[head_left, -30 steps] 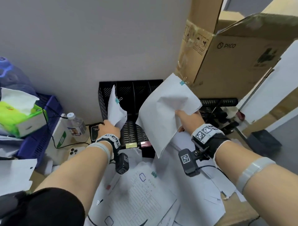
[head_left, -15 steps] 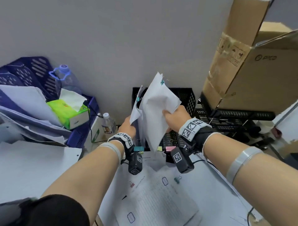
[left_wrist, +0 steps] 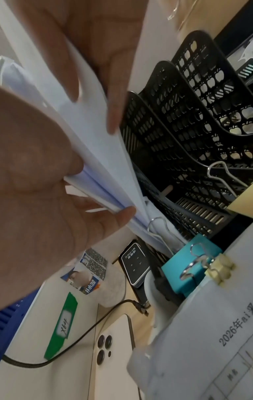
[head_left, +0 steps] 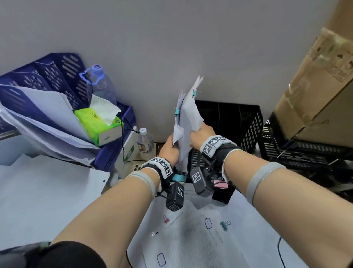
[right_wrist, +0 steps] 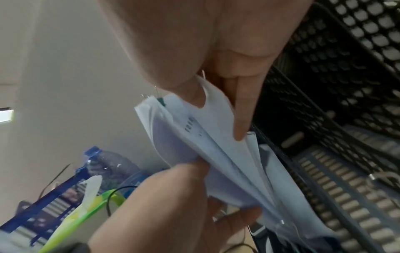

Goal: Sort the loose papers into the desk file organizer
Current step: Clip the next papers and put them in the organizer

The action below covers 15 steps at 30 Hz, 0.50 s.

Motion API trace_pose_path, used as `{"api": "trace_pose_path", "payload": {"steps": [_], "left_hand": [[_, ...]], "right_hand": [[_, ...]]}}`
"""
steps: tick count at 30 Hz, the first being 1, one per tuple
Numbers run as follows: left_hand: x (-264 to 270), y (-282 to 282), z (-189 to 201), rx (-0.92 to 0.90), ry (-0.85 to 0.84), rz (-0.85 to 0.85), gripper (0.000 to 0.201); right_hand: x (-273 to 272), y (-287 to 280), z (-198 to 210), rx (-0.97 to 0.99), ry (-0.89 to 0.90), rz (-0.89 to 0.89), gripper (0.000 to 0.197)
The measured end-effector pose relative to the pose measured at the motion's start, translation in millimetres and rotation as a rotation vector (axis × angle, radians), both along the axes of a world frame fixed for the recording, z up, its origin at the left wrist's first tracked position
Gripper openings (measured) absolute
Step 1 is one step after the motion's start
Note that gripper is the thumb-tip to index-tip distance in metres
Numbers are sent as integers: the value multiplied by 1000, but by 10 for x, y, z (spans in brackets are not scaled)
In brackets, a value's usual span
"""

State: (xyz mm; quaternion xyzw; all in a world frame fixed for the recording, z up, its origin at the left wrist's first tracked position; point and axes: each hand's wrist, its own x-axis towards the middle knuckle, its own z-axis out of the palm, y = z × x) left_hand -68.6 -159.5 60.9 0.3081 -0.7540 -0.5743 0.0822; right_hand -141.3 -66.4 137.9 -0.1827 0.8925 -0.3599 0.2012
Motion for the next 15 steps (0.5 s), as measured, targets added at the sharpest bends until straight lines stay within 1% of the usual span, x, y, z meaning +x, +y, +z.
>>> {"api": "trace_pose_path", "payload": {"steps": [2, 5, 6, 8, 10, 12, 13, 15], "left_hand": [[-48, -21, -131, 6, 4, -21, 52], [-78, -54, -248, -30, -58, -82, 45], [-65, -50, -244, -30, -65, -77, 43], [-36, -54, -265, -37, -71, -75, 44], [-4, -70, -310, -61, -65, -105, 54], [49, -60, -315, -84, -88, -97, 64], [89, -42, -303, -97, -92, -74, 62], [181, -28, -340, -155, -66, 18, 50]], "right_hand": [[-19, -46, -132, 89, -60, 58, 23], [-61, -77, -358, 231, -115, 79, 22], [-84, -75, -429, 238, -127, 71, 24], [-109, -77, -520, 251, -96, 68, 28], [-89, -38, -575, 242, -65, 94, 30], [-79, 19, -681, 251, -102, 148, 31], [-64, 64, -733, 247, -121, 169, 29], [17, 197, -772, 176, -169, 141, 21]]}}
